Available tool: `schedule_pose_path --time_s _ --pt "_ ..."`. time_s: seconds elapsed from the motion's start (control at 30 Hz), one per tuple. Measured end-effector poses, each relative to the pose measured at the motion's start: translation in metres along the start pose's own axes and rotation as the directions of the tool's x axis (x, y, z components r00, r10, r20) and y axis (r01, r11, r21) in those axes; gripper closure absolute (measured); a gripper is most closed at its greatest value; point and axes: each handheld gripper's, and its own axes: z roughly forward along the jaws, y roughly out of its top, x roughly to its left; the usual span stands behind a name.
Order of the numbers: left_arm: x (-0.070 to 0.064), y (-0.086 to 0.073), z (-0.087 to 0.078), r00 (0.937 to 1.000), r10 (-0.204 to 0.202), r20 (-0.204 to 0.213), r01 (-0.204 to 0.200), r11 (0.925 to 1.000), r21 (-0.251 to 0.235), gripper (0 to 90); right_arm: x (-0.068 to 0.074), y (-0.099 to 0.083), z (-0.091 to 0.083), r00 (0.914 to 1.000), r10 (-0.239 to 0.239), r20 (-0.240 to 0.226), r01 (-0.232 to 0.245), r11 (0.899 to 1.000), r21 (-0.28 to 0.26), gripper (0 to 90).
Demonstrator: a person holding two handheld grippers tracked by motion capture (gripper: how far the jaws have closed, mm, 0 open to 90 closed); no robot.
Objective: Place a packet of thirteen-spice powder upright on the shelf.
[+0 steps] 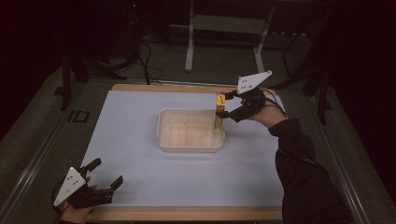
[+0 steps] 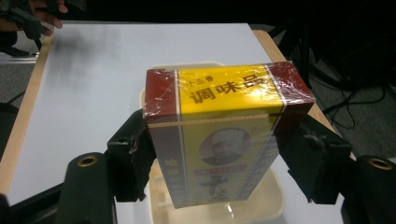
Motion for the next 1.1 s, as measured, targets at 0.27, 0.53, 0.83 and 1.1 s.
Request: schedule_pose_path --time_s 0.27,0.53,0.83,1.1 --pt "0.0 0.0 0.0 1.0 0.001 0.004 -0.001 1.0 -0.004 0.0 0.002 0.02 0.018 0.9996 -0.016 -0.025 0.016 1.0 -0.009 30.7" --pt "-0.001 0.001 -0.001 1.0 0.001 0.006 -0.001 1.0 -0.004 0.0 0.005 0.038 0.038 0.9978 -0.035 -0.056 0.035 0.999 -0.006 30.7" --pt "-0.001 0.001 -0.001 1.0 -0.001 0.01 0.001 1.0 -0.006 0.0 0.009 0.054 0.061 0.9945 -0.056 -0.088 0.055 0.998 -0.012 30.7" --pt "-0.001 0.001 -0.002 0.9999 -0.003 0.012 0.003 1.0 -0.009 0.0 0.012 0.066 0.082 0.9917 -0.066 -0.11 0.064 0.998 -0.021 30.8"
